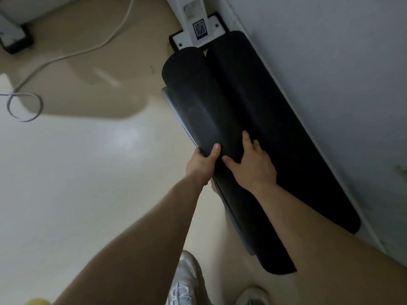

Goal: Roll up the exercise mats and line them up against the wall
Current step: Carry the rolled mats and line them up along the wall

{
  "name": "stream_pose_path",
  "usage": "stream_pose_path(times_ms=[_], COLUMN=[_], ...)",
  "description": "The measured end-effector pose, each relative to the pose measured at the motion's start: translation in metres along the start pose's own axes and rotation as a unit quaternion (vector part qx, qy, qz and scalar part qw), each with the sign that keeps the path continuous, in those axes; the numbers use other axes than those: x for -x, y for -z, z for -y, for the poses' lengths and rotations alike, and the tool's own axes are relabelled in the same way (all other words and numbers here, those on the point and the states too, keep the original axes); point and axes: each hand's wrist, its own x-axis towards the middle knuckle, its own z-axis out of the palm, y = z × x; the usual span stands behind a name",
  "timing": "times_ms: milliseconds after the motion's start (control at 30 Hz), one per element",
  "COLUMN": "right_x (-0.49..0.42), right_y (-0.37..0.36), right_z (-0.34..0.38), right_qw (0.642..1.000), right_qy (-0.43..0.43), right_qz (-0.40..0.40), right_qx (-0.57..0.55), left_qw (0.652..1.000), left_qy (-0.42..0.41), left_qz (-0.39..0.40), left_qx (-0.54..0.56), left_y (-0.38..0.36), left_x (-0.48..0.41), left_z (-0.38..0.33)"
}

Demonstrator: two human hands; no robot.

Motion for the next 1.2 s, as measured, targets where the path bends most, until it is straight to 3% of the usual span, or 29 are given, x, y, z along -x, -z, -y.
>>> stream_pose_path(times_ms=[167,433,667,1000,1200], right_x=[0.041,0.175,0.300,0.566,0.719], right_y=[0.038,0.077,0.071,-0.011,-0.077], right_z=[-0.010,-0.058,-0.122,-0.253,-0.337], right_qw=[1.000,0.998,0.988,0.949,0.903], right_qy=[-0.002,-0.045,-0.108,-0.258,-0.354], right_qz=[0.003,0.021,-0.024,-0.047,-0.061], right_qx=[0.002,-0.040,-0.105,-0.174,-0.237], left_qw=[0.979,0.937,0.880,0.809,0.762], left_qy=[-0.040,-0.068,-0.165,-0.221,-0.246], left_qz=[-0.053,-0.017,0.034,0.143,0.188], left_qx=[-0.193,-0.342,-0.444,-0.526,-0.568], left_y=[0.027,0.040,-0.013,-0.108,-0.171], left_x=[0.055,0.194,0.295,0.464,0.569], left_z=[-0.004,0.012,0.035,0.188,0.294])
